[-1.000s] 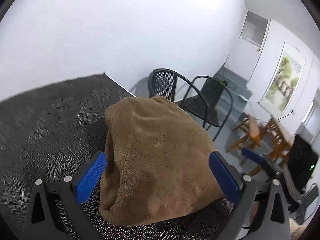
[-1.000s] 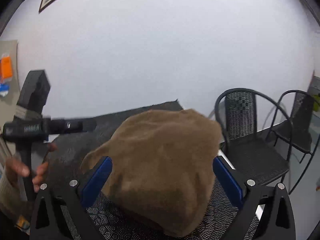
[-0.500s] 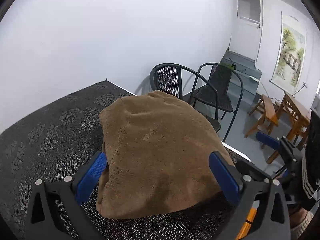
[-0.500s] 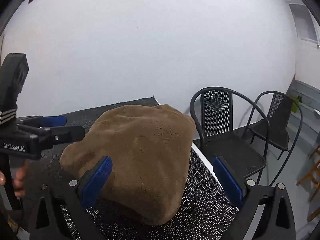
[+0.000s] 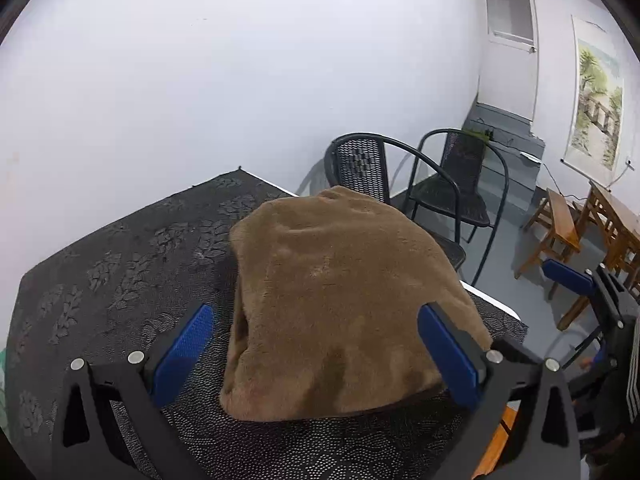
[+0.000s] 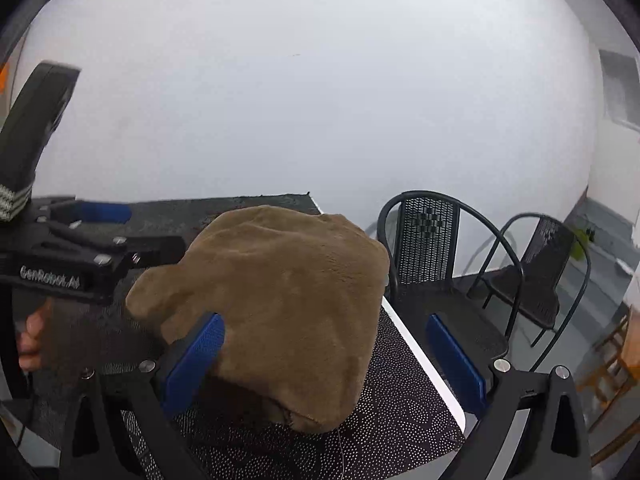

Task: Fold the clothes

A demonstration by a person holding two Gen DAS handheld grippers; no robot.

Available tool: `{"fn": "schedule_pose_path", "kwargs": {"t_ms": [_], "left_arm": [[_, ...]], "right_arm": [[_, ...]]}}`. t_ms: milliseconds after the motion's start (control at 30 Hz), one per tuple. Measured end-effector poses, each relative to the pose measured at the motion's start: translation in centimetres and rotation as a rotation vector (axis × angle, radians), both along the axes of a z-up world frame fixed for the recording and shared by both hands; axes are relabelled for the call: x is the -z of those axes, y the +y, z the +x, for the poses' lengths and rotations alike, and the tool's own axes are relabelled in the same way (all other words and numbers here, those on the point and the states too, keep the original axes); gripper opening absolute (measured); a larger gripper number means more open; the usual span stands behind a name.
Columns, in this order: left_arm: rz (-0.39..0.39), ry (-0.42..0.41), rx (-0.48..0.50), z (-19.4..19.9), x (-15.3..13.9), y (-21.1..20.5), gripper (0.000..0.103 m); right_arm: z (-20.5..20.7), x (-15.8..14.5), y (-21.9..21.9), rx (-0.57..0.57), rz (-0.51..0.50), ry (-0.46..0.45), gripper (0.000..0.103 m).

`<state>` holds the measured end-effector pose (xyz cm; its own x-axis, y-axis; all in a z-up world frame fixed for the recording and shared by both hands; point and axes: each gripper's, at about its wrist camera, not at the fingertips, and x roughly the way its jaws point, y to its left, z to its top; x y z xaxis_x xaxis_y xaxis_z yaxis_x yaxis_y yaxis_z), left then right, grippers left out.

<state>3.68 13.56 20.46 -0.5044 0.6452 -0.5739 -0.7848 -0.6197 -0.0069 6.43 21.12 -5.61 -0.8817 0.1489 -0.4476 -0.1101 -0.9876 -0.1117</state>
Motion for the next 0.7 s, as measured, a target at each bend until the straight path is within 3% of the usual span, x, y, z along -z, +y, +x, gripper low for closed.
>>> {"fn": "schedule_pose_path", "kwargs": {"t_ms": [433, 700], "left_arm": [[0.008, -0.025, 0.051, 0.5, 0.2, 0.1, 0.103], [0.012, 0.012, 0.074, 1.2, 0.4, 0.4, 0.103]], "right_arm": [[-0.2, 0.0, -0.2, -0.011, 0.021, -0.015, 0.102], [-0.9, 0.7, 0.4, 0.002, 0.011, -0.022, 0.102]]}}
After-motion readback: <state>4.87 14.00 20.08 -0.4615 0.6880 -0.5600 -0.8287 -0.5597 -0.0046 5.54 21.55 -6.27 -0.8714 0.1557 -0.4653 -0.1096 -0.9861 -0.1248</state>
